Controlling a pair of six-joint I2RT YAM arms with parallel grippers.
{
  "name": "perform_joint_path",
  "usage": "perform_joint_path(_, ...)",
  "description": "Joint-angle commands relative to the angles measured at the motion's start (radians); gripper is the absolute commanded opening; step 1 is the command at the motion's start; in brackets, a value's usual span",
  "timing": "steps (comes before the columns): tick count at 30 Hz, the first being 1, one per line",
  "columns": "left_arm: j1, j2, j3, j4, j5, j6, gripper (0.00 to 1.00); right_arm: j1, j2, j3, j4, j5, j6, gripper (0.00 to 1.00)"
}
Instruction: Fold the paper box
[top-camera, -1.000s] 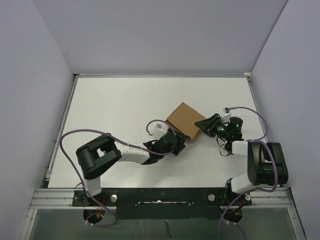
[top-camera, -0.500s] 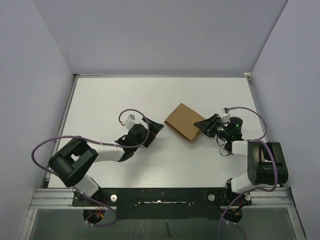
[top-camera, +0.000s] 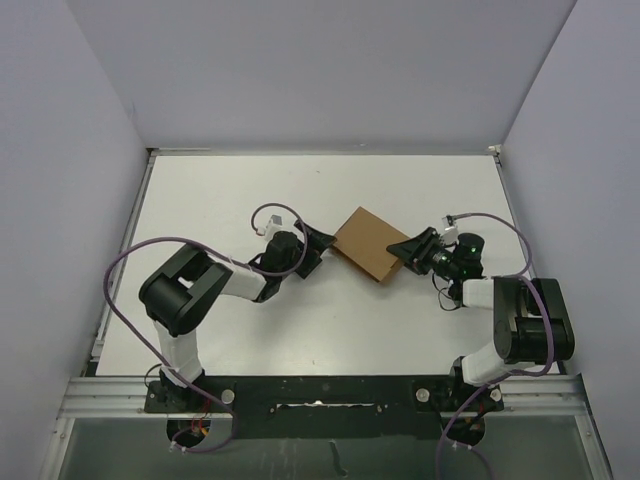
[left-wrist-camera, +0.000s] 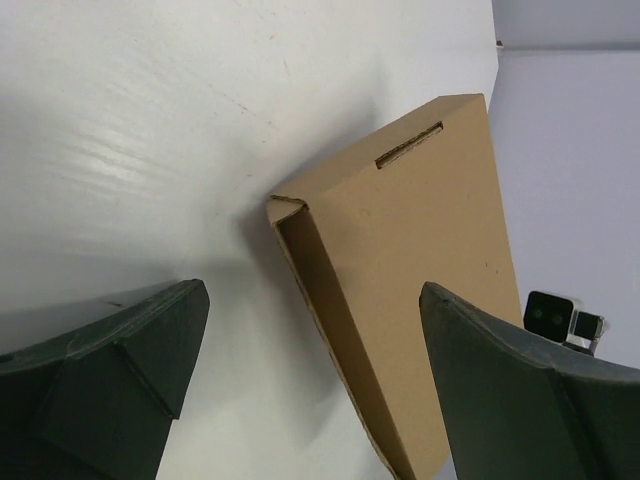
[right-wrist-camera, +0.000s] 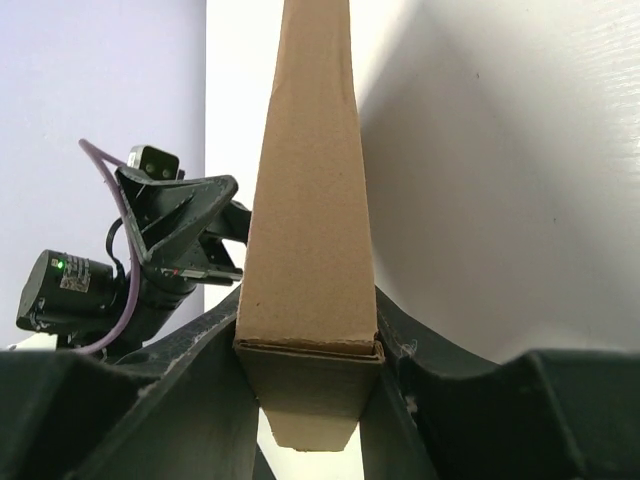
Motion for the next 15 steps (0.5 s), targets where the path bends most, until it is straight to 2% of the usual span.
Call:
perform_joint_path(1, 0.001, 0.082, 0.077, 0.064, 0.012, -0.042, 0.84, 0.011, 0.019, 0.042, 0.073, -0.035, -0.021, 0.15)
perform_joint_path(4, 0.003, 0.118, 0.108, 0.048, 0.020, -0.074, 0.76, 0.012, 0.023, 0.045, 0.071, -0.039, -0.026, 0.15)
perform_joint_path(9, 0.004, 0.135, 0.136, -0.002, 0.024, -0.092, 0.59, 0.015, 0.028, 0.048, 0.071, -0.042, -0.036, 0.15)
perform_joint_path(15, 0.009, 0.141, 0.149, -0.054, 0.037, -0.111, 0.44, 0.024, 0.030, 0.052, 0.068, -0.045, -0.049, 0.14)
